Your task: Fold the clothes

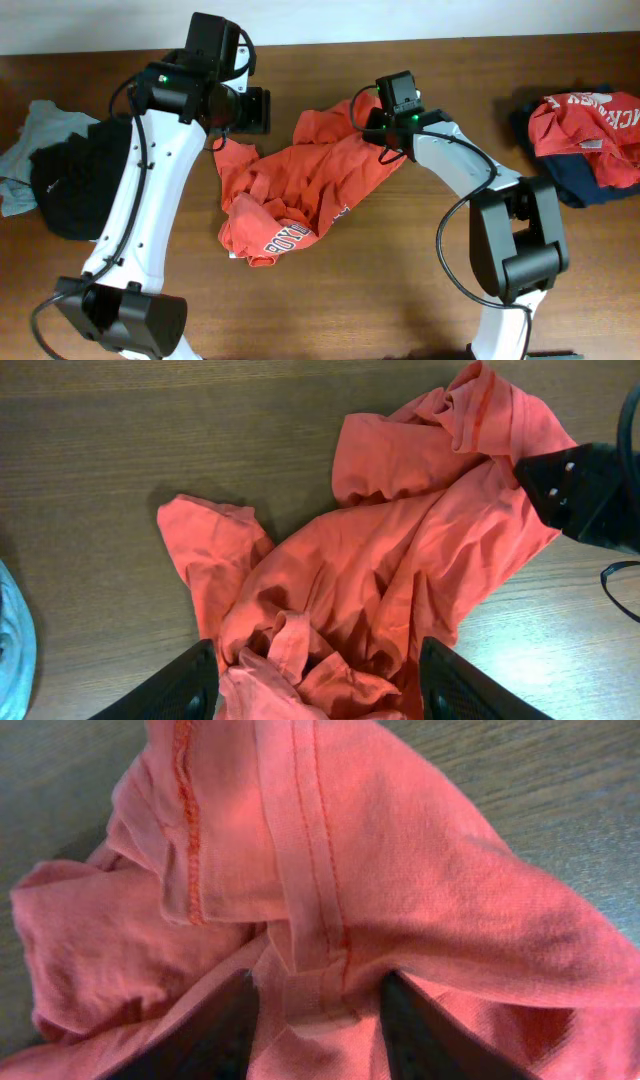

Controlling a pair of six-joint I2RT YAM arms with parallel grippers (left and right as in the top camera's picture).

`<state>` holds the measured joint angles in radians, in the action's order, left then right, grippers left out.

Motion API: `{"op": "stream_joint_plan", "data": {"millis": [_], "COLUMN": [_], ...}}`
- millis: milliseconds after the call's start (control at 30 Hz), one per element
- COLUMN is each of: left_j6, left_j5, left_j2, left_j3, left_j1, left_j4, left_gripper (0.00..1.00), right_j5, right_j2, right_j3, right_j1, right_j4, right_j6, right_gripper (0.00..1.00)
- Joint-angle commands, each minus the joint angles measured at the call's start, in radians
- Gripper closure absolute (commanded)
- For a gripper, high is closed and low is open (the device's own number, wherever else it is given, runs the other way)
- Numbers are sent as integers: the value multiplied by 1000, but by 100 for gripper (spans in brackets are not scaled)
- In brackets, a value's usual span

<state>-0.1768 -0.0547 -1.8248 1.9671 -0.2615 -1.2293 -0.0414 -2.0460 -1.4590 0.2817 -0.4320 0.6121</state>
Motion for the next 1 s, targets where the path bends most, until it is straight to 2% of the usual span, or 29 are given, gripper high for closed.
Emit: {"op": "stream_joint_plan", "data": {"millis": [0, 100, 233, 467, 633, 800, 967], "left_j6": [-5, -6, -6, -5, -6, -5, -5], "left_j5": [19, 22, 22, 23, 26, 26, 26], "left_j2": [26, 26, 26, 26, 26, 26, 26], "left_j3": [3, 3, 3, 3, 3, 3, 3], "left_j1": [2, 2, 2, 2, 2, 2, 2], "left_j4": [-4, -6, -5, -5, -5, -6, -13], "left_gripper": [36, 36, 36, 36, 36, 36, 36], "right_j5": [-19, -20, -20, -32, -63, -55, 20], "right_j2": [-29, -29, -29, -17, 30, 50, 49], "right_j3": [-24, -24, -24, -51, -194, -447, -502], "right_j1": [9, 9, 6, -9, -81, -263, -456], "right_j4": [3, 2, 2, -24, -196, -503, -640], "right_j6": [26, 26, 25, 4, -40, -58, -58], "right_gripper": [66, 74, 96, 96, 96, 96, 96]}}
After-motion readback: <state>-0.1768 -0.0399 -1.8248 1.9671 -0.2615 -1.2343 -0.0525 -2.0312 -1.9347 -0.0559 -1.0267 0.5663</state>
